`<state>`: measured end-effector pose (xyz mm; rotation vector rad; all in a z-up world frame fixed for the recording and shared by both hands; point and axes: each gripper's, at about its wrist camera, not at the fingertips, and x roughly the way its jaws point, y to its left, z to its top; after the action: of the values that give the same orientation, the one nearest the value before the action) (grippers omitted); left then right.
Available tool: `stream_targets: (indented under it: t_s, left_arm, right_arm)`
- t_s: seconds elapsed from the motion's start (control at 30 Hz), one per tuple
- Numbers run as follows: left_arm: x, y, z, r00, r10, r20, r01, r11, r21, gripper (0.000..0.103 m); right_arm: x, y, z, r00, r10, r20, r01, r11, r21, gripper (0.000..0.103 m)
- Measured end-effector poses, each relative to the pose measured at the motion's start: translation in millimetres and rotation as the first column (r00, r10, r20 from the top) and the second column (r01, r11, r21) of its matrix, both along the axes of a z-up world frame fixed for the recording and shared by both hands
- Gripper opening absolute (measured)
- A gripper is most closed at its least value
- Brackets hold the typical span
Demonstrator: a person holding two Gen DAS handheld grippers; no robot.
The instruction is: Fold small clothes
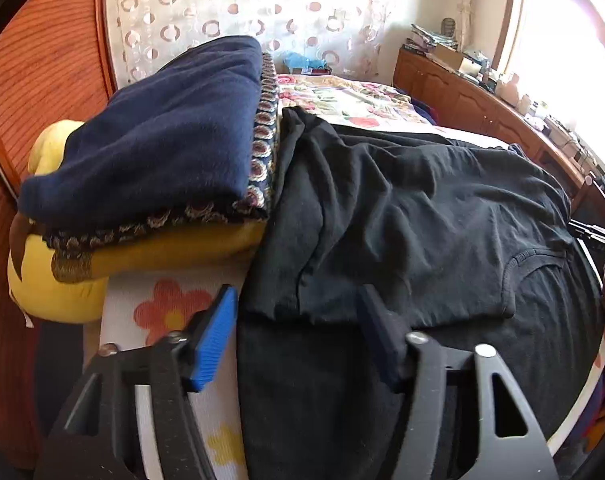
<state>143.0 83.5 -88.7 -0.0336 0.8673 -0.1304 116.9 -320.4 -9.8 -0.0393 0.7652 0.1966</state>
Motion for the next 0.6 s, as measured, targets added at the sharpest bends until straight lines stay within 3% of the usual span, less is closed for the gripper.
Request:
stream_targets:
  t_s: [0.13,0.43,0.53,0.6]
  left_arm:
    - [0,-6,-3,1.000,-0.021,0.001,0.021,1.000,0.009,0.024]
    - [10,-13,-3,1.000,-0.010,0.001,0.010,0.998,0.069,0.024]
    - [14,-12,-6,1.000,-0.001,-0.014,0.002,0.997,0.074,0.024]
    - [14,-10,-7,1.000,-0.002,-0.019,0.003,0.997,0.072,0.026]
  right_arm:
    - [1,-2,0,1.000,0.002,0.000,-0.002,1.000,0.003,0.034]
    - [3,-8,0,1.000,-0.003,-0.001,0.003,0.999,0.040,0.034]
    - [1,-12,0,1.000,0.002,-0.011,-0.001,0.998,0.055,0.045]
    - [-2,-14,3,1.000,0.004,-0.006,-0.003,0.998,0.070,0.047]
